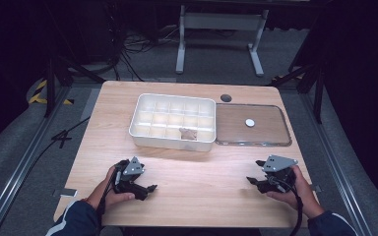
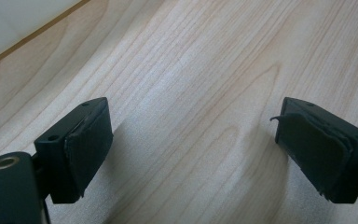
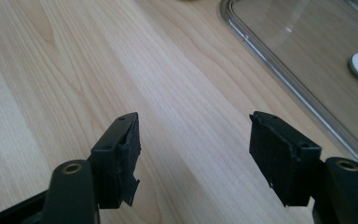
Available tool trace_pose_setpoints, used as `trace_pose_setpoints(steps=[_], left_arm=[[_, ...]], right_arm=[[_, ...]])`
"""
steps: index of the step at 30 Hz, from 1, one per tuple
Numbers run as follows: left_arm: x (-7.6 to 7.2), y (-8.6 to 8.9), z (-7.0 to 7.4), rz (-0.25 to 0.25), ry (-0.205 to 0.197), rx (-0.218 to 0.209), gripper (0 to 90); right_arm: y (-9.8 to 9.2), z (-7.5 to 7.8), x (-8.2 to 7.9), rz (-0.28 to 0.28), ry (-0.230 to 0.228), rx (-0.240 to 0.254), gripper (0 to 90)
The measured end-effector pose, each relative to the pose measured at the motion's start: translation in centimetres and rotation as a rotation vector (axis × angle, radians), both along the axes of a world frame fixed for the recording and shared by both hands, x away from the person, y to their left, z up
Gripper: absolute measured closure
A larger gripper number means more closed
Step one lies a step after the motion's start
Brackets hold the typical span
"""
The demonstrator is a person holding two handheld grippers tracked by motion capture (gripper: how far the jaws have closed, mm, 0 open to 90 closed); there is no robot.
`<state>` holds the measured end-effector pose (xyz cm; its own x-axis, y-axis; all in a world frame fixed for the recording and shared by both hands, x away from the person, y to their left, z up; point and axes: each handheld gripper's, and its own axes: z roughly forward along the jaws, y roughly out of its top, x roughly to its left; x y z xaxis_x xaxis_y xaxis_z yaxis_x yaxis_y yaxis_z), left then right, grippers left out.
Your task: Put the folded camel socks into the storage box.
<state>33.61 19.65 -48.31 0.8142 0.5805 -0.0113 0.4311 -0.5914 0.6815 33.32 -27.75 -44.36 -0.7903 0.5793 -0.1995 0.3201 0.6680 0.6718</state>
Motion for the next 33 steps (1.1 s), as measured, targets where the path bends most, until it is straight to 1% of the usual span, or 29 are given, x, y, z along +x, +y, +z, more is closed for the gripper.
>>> trace_pose_setpoints(steps=[1,3,4,7,8,10,13,14,15,18,20,28,31,33], left_arm=[[0.0,0.0,0.0,0.0,0.0,0.0,11.1],[0.0,0.0,0.0,0.0,0.0,0.0,11.2],[0.0,0.0,0.0,0.0,0.0,0.0,11.1],[0.0,0.0,0.0,0.0,0.0,0.0,11.1],[0.0,0.0,0.0,0.0,0.0,0.0,11.1],[0.0,0.0,0.0,0.0,0.0,0.0,11.1],[0.0,0.0,0.0,0.0,0.0,0.0,11.1],[0.0,0.0,0.0,0.0,0.0,0.0,11.1],[0.0,0.0,0.0,0.0,0.0,0.0,11.1],[0.0,0.0,0.0,0.0,0.0,0.0,11.1],[0.0,0.0,0.0,0.0,0.0,0.0,11.1],[0.0,0.0,0.0,-0.001,-0.001,0.001,11.1],[-0.1,0.0,0.0,0.009,-0.002,0.001,11.1],[-0.1,0.0,0.0,0.01,-0.002,0.002,11.1]], right_arm=[[-0.5,-0.4,-0.2,-0.01,0.004,0.011,33.9],[-0.7,-0.6,-0.2,-0.014,0.008,0.018,33.8],[-1.2,-1.0,-0.4,-0.033,0.022,0.028,33.2],[-2.1,-1.8,-0.4,-0.049,0.034,0.048,32.8],[-2.5,-2.1,-0.5,-0.057,0.039,0.059,32.5],[-3.0,-2.5,-0.7,-0.069,0.059,0.097,31.9],[-3.5,-3.1,-0.8,-0.089,0.063,0.096,31.0],[-3.6,-3.3,-0.8,-0.088,0.07,0.092,30.2],[-3.9,-3.6,-0.9,-0.083,0.074,0.118,30.1],[-4.5,-4.1,-1.0,-0.1,0.084,0.178,27.3],[-4.7,-4.3,-0.9,-0.112,0.097,0.2,25.7],[-4.8,-4.3,-0.9,-0.12,0.099,0.201,25.1],[-4.8,-4.3,-0.9,-0.118,0.103,0.202,24.7],[-4.8,-4.3,-0.8,-0.127,0.104,0.203,24.6]])
